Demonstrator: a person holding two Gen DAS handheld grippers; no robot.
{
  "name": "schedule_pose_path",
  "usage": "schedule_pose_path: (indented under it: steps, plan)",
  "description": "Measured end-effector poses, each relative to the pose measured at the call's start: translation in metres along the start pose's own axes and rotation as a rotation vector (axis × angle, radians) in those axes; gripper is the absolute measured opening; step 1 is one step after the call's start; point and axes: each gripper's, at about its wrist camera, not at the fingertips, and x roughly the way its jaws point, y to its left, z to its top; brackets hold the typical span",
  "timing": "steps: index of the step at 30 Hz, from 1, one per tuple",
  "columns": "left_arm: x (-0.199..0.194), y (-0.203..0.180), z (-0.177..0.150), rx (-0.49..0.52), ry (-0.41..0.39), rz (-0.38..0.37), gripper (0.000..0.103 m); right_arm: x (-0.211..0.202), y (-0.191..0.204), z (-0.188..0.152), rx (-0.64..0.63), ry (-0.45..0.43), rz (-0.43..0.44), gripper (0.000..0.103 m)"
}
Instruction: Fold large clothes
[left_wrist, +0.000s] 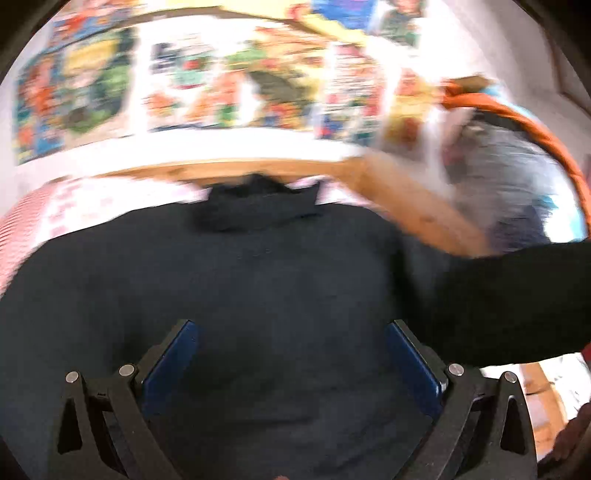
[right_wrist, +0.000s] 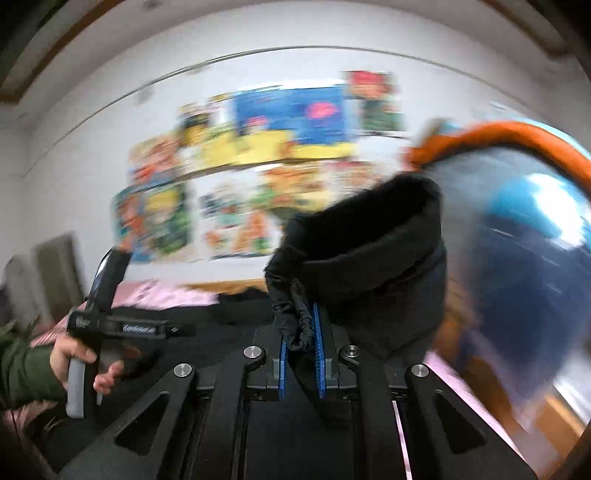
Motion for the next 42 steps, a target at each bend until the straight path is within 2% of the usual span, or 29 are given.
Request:
schedule_pose_path:
  steps: [2,3,7,8,10,12,14,17,19,23,24,27,28,29,30,31,32,35,38,42]
  plan:
    - [-0.006,0.028,-0.006,-0.045,0.01,0.025,0.102,0.013,0.034,0.0,-0.05,0.02,0.111,0.011]
    - [-0.009,0.045,-0.011,-0.084,0.018,0.042,0.102,0.012,0.045,-0.005,-0.064,0.029,0.139,0.011]
    - [-0.011,0.092,-0.029,-0.226,0.044,0.017,0.102,0.044,0.096,-0.022,-0.145,0.126,0.255,0.014]
    - [-0.01,0.101,-0.034,-0.26,0.053,0.031,0.102,0.052,0.106,-0.029,-0.146,0.163,0.283,0.018]
    - [-0.004,0.11,-0.044,-0.292,0.06,0.043,0.102,0.061,0.115,-0.044,-0.121,0.242,0.341,0.036]
    - [0.002,0.117,-0.051,-0.312,0.061,0.028,0.102,0.073,0.12,-0.061,-0.064,0.35,0.425,0.073]
    - [0.007,0.12,-0.052,-0.317,0.065,-0.013,0.102,0.077,0.124,-0.075,-0.055,0.416,0.453,0.075]
    - [0.016,0.121,-0.054,-0.298,0.063,-0.137,0.102,0.07,0.12,-0.092,-0.084,0.468,0.443,0.075]
    - [0.027,0.117,-0.054,-0.249,0.087,-0.187,0.102,0.056,0.111,-0.101,-0.084,0.488,0.426,0.075]
    - [0.069,0.094,-0.042,-0.141,0.196,-0.207,0.102,0.045,0.084,-0.11,-0.077,0.515,0.339,0.075]
    - [0.086,0.086,-0.04,-0.11,0.248,-0.206,0.102,0.042,0.075,-0.114,-0.069,0.521,0.316,0.075]
    - [0.121,0.068,-0.036,-0.048,0.339,-0.169,0.1,0.055,0.051,-0.108,-0.047,0.531,0.258,0.075]
    - [0.134,0.061,-0.035,-0.025,0.373,-0.141,0.098,0.05,0.042,-0.111,-0.04,0.529,0.227,0.075]
    - [0.143,0.057,-0.036,-0.022,0.4,-0.127,0.085,0.054,0.038,-0.111,-0.035,0.527,0.206,0.075]
    - [0.15,0.055,-0.037,-0.027,0.428,-0.129,0.066,0.053,0.032,-0.113,-0.028,0.526,0.187,0.075]
    - [0.155,0.052,-0.039,-0.033,0.449,-0.14,0.056,0.053,0.026,-0.114,-0.021,0.525,0.17,0.075]
    - [0.157,0.05,-0.04,-0.035,0.46,-0.152,0.039,0.06,0.024,-0.114,-0.018,0.525,0.161,0.075]
    - [0.153,0.036,-0.04,0.025,0.439,-0.104,0.014,0.064,0.01,-0.115,0.004,0.523,0.123,0.075]
    - [0.139,0.023,-0.035,0.058,0.385,-0.021,0.008,0.071,0.0,-0.113,0.031,0.517,0.075,0.075]
    - [0.1,0.013,-0.015,0.116,0.208,0.074,0.006,0.08,-0.013,-0.111,0.057,0.516,-0.045,0.075]
